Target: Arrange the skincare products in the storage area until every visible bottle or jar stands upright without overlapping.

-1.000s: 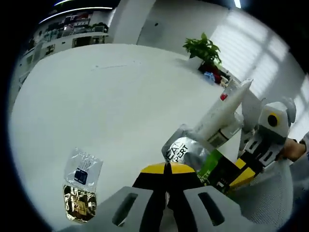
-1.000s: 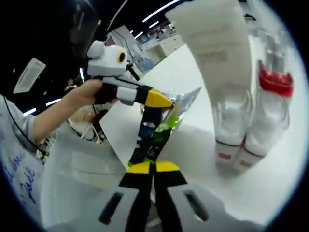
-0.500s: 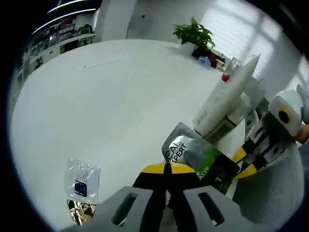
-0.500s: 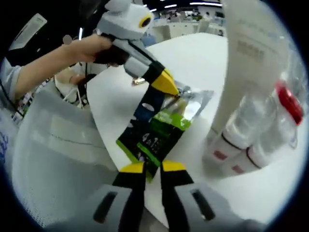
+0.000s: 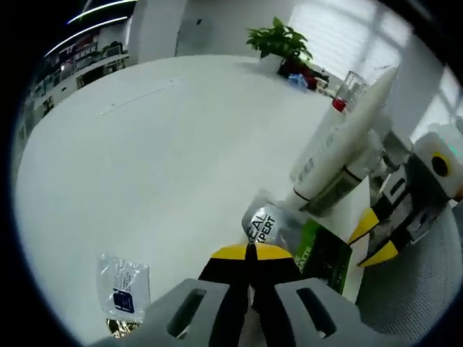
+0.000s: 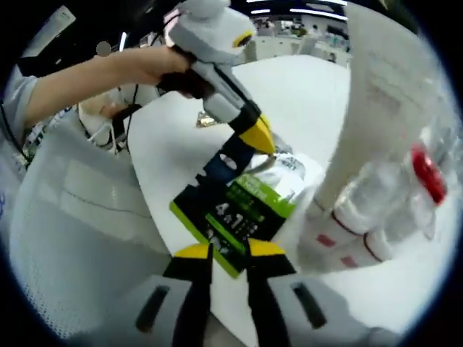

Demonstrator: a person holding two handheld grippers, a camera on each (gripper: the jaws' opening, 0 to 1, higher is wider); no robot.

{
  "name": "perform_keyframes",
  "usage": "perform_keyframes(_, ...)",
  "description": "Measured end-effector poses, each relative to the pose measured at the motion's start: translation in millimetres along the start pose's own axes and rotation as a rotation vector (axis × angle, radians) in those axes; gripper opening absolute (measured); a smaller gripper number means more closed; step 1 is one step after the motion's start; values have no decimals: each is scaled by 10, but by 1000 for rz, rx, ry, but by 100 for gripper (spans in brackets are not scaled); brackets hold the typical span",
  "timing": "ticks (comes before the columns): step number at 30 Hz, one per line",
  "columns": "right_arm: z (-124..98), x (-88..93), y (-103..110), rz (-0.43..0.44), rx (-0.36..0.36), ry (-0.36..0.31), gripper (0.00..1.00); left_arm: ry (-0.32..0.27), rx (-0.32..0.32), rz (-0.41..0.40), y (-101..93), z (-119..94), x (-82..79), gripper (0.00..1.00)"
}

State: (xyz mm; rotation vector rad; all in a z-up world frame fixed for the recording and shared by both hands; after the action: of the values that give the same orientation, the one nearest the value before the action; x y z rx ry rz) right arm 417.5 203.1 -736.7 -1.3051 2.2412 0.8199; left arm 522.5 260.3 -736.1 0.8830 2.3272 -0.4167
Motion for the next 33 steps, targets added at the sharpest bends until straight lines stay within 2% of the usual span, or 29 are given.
perform_keyframes(5, 183, -50, 7, -35, -3, 35, 20, -1, 4, 27, 26, 30, -19, 0)
perform_keyframes(11, 287, -105, -79, -110, 34, 87, 20, -7, 11, 38, 82, 73, -62, 0)
perform_keyframes(20, 306, -162, -172, -128, 71, 97, 20, -14, 7, 19, 223, 172, -128, 0)
perform_keyframes(25, 274, -140, -223, -122, 101, 97, 20, -29, 8, 5, 226, 219, -177, 0)
perform_keyframes(33, 286, -157, -254, -118, 107, 91, 20, -36, 1, -13, 263, 273, -206, 0)
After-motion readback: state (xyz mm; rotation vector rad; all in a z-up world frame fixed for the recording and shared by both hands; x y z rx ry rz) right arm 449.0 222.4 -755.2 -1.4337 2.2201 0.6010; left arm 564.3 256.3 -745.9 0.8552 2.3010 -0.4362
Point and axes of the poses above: the point that each gripper's makers call its tool centre point, and the gripper's own axes: z roughly forward along the fingers, y roughly to its left, x roughly out of its underside, the point moved 2 cm from there along -z, roughly backward along the fingers, and after that the axes turned 15 degrees about -x, right-handed, at the moved point
